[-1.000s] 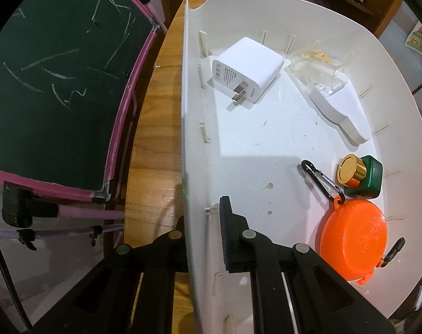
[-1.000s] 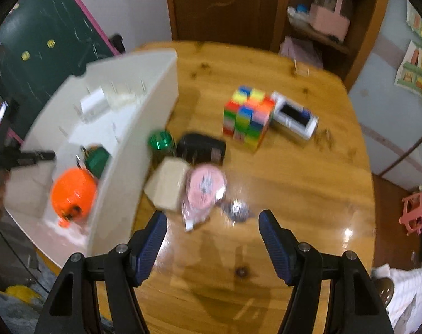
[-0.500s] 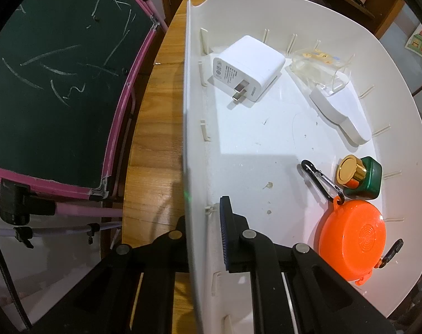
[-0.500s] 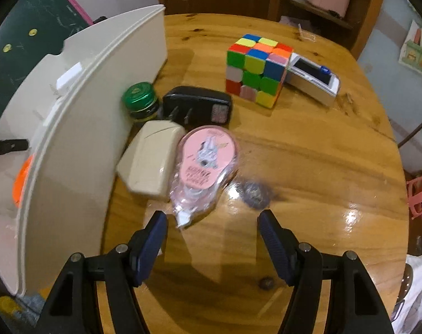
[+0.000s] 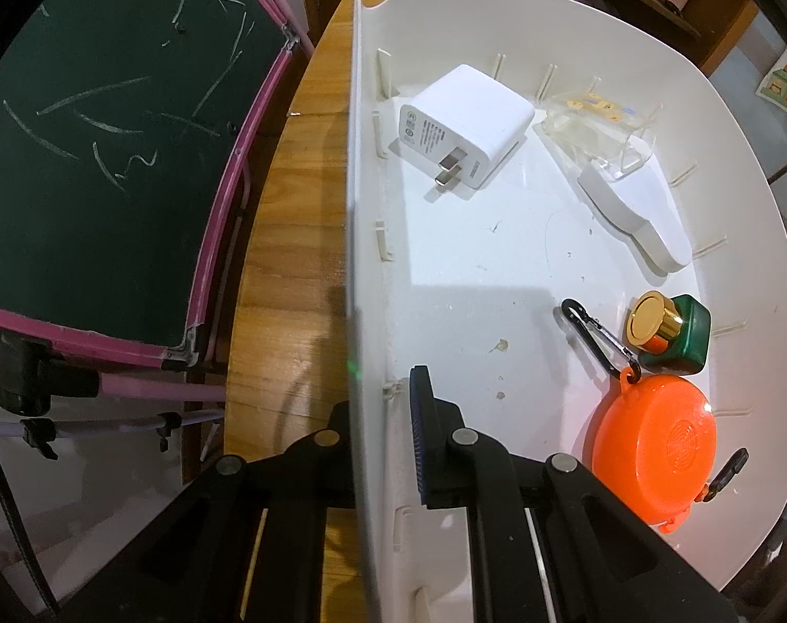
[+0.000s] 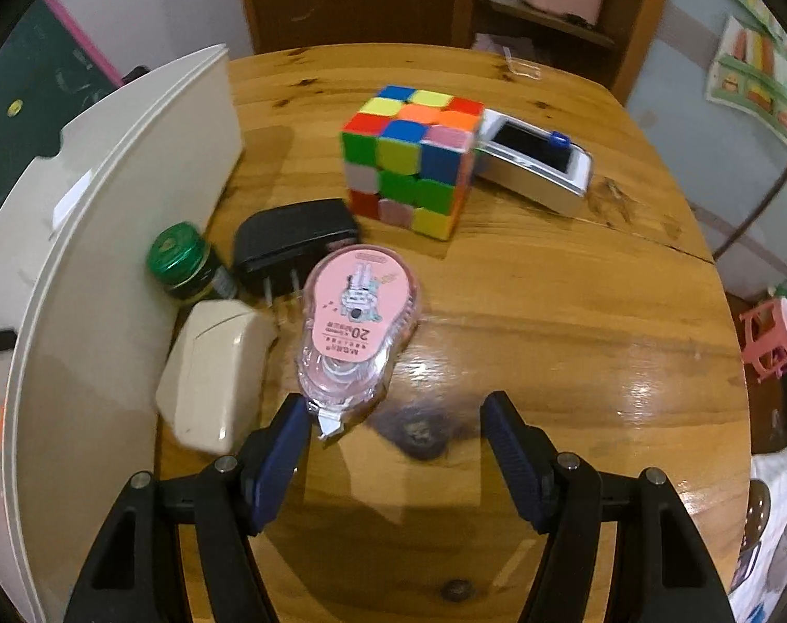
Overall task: Organize rigid objects
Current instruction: 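Withdraw the right tool from the tray toward the pink correction tape, then grasp the pink correction tape with the right tool, then carry the pink tape into the tray and release it with the right tool, then move the right tool back to the table toward the Rubik's cube, then grasp the Rubik's cube with the right tool and lift it, then carry the Rubik's cube into the tray and open the right tool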
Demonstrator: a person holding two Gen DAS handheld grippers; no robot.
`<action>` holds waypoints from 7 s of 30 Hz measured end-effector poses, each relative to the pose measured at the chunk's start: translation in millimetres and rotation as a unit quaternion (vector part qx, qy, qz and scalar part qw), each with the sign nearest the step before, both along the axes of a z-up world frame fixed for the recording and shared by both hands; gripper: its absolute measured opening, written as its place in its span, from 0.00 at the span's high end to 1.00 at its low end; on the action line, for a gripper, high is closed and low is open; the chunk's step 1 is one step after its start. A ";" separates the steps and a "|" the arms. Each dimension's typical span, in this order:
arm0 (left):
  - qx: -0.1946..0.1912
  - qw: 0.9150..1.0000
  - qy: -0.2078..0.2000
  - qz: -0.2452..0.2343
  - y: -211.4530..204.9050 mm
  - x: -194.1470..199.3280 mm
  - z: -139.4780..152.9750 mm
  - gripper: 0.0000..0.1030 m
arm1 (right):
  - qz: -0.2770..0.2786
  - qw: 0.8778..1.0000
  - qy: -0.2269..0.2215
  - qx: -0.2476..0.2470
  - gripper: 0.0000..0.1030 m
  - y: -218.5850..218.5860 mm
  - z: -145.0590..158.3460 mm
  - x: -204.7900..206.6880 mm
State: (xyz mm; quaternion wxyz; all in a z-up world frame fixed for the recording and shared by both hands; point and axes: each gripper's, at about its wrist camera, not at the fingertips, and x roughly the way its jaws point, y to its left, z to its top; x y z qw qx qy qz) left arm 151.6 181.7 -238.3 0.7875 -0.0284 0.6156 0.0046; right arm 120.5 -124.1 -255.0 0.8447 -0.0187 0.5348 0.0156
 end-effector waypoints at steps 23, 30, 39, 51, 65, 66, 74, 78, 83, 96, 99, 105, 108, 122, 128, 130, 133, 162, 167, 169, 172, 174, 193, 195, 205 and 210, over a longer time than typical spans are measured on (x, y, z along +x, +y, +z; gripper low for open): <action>0.000 1.000 0.000 0.000 0.3 0.7 -0.3 0.89 | 0.007 1.000 0.000 0.002 0.32 7.1 -2.7 37.7; 0.000 1.000 0.000 0.000 0.7 0.0 -0.9 0.89 | 0.018 1.000 -0.010 0.007 0.51 8.0 -1.6 42.6; -0.002 1.000 0.000 0.001 1.1 -0.2 -1.2 0.89 | 0.015 0.999 -0.023 0.018 0.52 8.6 14.7 24.2; -0.006 1.000 0.000 0.003 2.0 -0.8 -2.0 0.89 | 0.027 0.997 -0.070 0.029 0.52 20.0 74.7 -9.5; -0.014 1.000 -0.001 0.007 4.3 -1.0 -1.4 0.89 | 0.116 0.984 -0.126 0.044 0.52 86.4 140.8 -33.2; -0.015 1.000 -0.001 0.007 4.1 -1.0 -1.4 0.89 | 0.122 0.983 -0.126 0.045 0.52 91.8 142.0 -34.3; -0.016 1.000 -0.001 0.007 5.3 -0.3 -1.8 0.89 | 0.157 0.981 -0.100 0.048 0.52 127.2 128.5 -34.0; -0.016 1.000 -0.001 0.007 5.5 -0.2 -1.9 0.89 | 0.165 0.981 -0.086 0.046 0.52 136.7 117.8 -33.8; -0.016 1.000 -0.001 0.007 5.7 -0.1 -2.0 0.89 | 0.167 0.982 -0.075 0.040 0.52 142.5 107.8 -31.8; -0.016 1.000 -0.001 0.006 6.1 -0.6 -2.5 0.89 | 0.170 0.985 -0.013 0.029 0.52 155.0 63.0 -7.7; -0.016 1.000 -0.001 0.006 6.2 -0.7 -2.4 0.89 | 0.175 0.985 0.001 0.015 0.52 161.7 53.3 1.2; -0.016 1.000 -0.001 0.006 6.2 -1.1 -2.5 0.89 | 0.197 0.980 0.003 -0.038 0.50 182.9 45.0 10.6; -0.016 1.000 -0.001 0.006 5.7 -1.1 -2.7 0.89 | 0.210 0.977 0.009 -0.041 0.45 188.3 43.6 11.8; -0.015 1.000 0.000 0.005 5.1 -0.6 -2.7 0.89 | 0.211 0.976 -0.046 0.013 0.40 179.4 90.4 -7.6; -0.014 1.000 -0.001 0.004 4.7 -0.8 -2.5 0.88 | 0.190 0.978 -0.081 0.032 0.34 158.8 117.4 -10.4; -0.013 1.000 0.000 0.004 4.6 -0.6 -2.6 0.88 | 0.180 0.979 -0.092 0.032 0.34 148.9 126.8 -11.8; -0.013 1.000 0.001 0.004 4.6 -0.7 -2.8 0.88 | 0.168 0.980 -0.104 0.031 0.34 138.4 138.3 -12.5; -0.010 1.000 0.002 0.003 4.1 -1.6 -4.2 0.88 | -0.114 0.987 0.021 0.108 0.33 -18.7 55.4 127.1; -0.010 1.000 0.003 0.003 3.4 -1.1 -4.2 0.88 | -0.135 0.985 0.046 0.094 0.33 -17.4 36.1 135.2; -0.010 1.000 0.002 0.003 3.5 -1.1 -4.3 0.88 | -0.140 0.985 0.053 0.083 0.33 -16.0 30.8 137.3; -0.011 1.000 0.002 0.003 3.1 -0.9 -4.2 0.88 | -0.144 0.985 0.058 0.074 0.33 -14.3 25.2 139.2; -0.010 1.000 0.003 0.003 3.2 -0.9 -4.2 0.88 | -0.147 0.985 0.058 0.069 0.33 -14.5 22.8 139.6; -0.011 1.000 0.002 0.004 3.9 -1.0 -4.5 0.88 | -0.122 0.991 0.006 0.049 0.45 -8.3 36.2 120.8; -0.012 1.000 0.002 0.005 4.0 -1.0 -4.4 0.88 | -0.115 0.992 -0.012 0.043 0.45 -7.4 46.5 113.6; -0.014 1.000 0.002 0.006 5.1 -1.3 -4.1 0.88 | -0.082 0.992 -0.081 0.050 0.45 1.2 104.7 78.4; -0.015 1.000 0.002 0.006 5.2 -1.2 -4.1 0.88 | -0.032 0.989 -0.115 0.083 0.45 25.3 145.0 56.5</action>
